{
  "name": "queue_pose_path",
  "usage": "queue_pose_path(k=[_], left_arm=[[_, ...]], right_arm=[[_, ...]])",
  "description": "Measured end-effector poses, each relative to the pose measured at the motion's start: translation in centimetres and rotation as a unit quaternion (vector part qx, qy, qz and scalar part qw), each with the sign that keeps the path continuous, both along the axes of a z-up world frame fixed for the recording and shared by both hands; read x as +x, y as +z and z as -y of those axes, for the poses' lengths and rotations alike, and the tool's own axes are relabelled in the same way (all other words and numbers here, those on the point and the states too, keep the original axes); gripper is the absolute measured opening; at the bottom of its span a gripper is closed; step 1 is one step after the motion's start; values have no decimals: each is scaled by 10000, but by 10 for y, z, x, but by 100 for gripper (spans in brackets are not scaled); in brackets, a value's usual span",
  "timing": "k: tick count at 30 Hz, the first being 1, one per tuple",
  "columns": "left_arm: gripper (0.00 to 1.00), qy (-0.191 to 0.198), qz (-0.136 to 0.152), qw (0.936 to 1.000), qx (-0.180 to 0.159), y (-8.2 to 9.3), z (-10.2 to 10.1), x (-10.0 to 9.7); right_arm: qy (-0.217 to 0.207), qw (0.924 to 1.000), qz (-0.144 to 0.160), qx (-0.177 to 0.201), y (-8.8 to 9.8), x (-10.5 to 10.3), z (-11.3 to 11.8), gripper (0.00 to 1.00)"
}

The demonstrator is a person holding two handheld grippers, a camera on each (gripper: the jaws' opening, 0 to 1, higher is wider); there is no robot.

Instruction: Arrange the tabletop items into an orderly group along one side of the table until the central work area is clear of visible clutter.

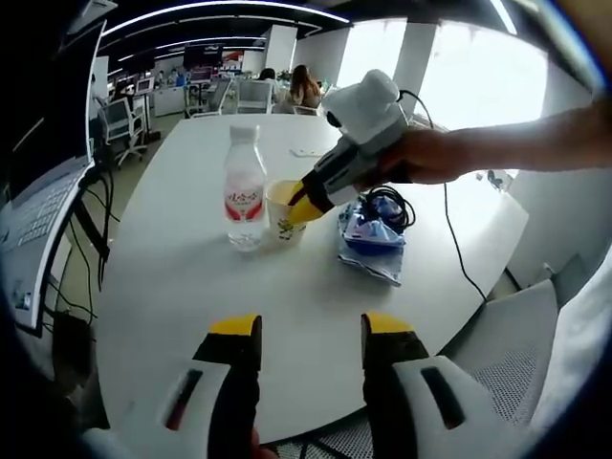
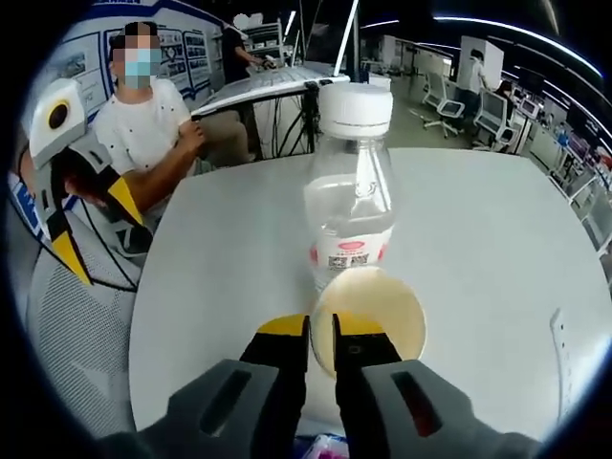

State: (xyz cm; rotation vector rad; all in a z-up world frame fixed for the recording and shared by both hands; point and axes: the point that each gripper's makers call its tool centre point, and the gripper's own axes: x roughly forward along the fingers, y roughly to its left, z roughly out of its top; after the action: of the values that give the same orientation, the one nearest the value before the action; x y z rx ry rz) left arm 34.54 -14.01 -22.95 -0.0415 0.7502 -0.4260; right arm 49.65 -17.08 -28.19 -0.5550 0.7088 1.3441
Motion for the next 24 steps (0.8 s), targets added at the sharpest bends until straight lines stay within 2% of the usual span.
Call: queue_pose_path(k=[11,24], left_arm=[[41,-33,52,10000,-5,3,2,1],[41,-215,100,9997,26,5,10,1]], right_arm=[[-102,9998,29,173,17,-1,2,9],[-413,9974,-3,598,50,-2,15,10]])
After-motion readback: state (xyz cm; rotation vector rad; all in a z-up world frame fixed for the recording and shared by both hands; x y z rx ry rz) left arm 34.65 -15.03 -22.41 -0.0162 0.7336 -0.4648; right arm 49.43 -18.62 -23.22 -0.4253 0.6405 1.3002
